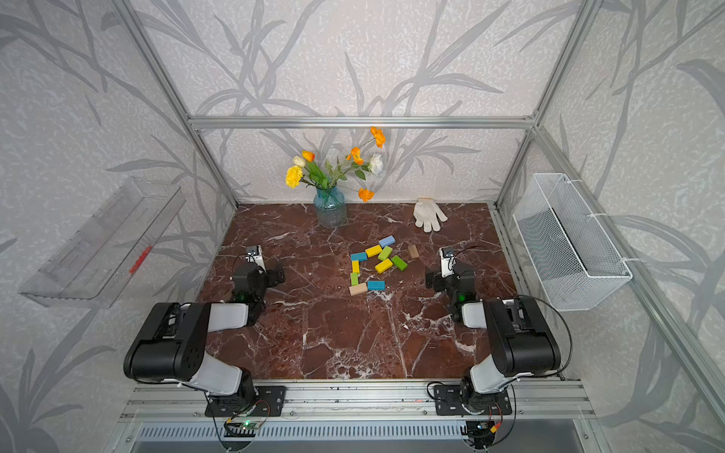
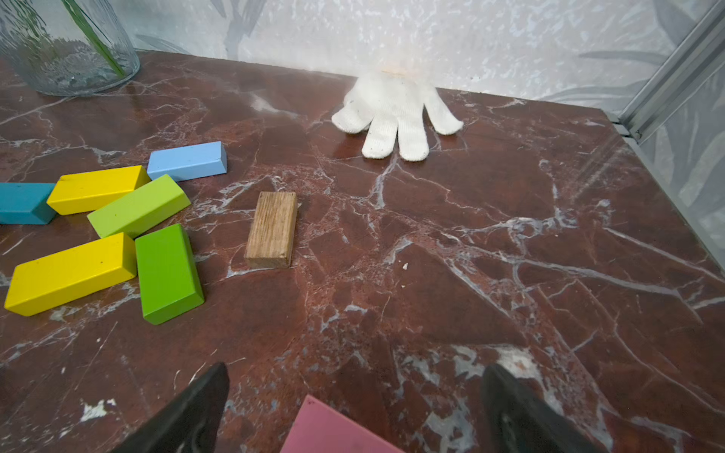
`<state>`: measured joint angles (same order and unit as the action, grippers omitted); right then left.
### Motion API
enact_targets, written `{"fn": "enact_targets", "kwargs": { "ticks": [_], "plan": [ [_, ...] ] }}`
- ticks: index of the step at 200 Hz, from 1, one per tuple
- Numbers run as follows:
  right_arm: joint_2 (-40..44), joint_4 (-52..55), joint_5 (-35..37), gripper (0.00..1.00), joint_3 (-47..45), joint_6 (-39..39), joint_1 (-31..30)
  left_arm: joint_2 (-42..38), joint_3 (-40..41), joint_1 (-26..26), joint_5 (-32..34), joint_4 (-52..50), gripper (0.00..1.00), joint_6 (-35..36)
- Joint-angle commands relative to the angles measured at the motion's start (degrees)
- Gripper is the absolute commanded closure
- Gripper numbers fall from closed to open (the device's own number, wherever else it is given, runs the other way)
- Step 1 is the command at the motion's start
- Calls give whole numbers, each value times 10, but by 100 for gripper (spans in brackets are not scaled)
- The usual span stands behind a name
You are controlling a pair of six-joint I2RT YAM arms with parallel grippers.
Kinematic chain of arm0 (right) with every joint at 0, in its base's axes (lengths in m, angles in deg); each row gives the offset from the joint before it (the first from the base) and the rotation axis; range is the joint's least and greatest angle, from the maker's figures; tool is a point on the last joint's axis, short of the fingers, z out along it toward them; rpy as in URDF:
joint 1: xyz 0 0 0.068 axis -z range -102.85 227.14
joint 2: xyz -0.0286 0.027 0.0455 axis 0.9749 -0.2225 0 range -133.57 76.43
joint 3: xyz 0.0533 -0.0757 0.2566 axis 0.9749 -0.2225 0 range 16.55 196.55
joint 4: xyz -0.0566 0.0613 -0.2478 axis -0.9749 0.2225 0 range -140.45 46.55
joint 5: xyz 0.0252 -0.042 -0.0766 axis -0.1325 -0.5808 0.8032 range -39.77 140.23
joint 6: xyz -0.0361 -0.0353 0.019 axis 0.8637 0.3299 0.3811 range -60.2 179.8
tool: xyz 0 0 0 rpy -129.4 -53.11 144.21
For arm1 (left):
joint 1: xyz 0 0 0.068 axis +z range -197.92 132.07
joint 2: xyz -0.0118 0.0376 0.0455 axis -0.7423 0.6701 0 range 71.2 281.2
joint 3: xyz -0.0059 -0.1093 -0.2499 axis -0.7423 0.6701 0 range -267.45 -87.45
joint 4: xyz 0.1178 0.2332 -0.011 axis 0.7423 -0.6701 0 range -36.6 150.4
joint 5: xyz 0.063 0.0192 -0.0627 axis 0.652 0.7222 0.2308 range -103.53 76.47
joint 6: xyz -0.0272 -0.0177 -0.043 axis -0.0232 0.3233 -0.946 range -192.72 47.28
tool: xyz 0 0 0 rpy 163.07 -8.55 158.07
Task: Assemble the letter c with building blocks
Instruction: Pick up the building block from the center of the board.
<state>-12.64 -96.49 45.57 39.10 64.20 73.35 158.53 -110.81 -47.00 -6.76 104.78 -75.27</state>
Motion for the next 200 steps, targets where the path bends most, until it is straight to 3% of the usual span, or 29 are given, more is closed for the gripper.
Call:
{"fn": "enact_targets", "kwargs": {
  "ticks": [1, 161, 176, 200],
  "plan": [
    [8, -14, 7, 1, 11, 3, -3, -1, -5, 3, -4, 8, 0, 1],
    [10, -4, 6, 1, 14, 0, -2, -1, -5, 4, -6, 9, 0, 0],
    [13, -16, 13, 2, 12, 1, -2, -11, -2, 4, -10, 18, 3, 7],
    [65, 79, 35, 2, 39, 11, -18, -81, -38, 2, -19, -120, 5, 12]
  ]
}}
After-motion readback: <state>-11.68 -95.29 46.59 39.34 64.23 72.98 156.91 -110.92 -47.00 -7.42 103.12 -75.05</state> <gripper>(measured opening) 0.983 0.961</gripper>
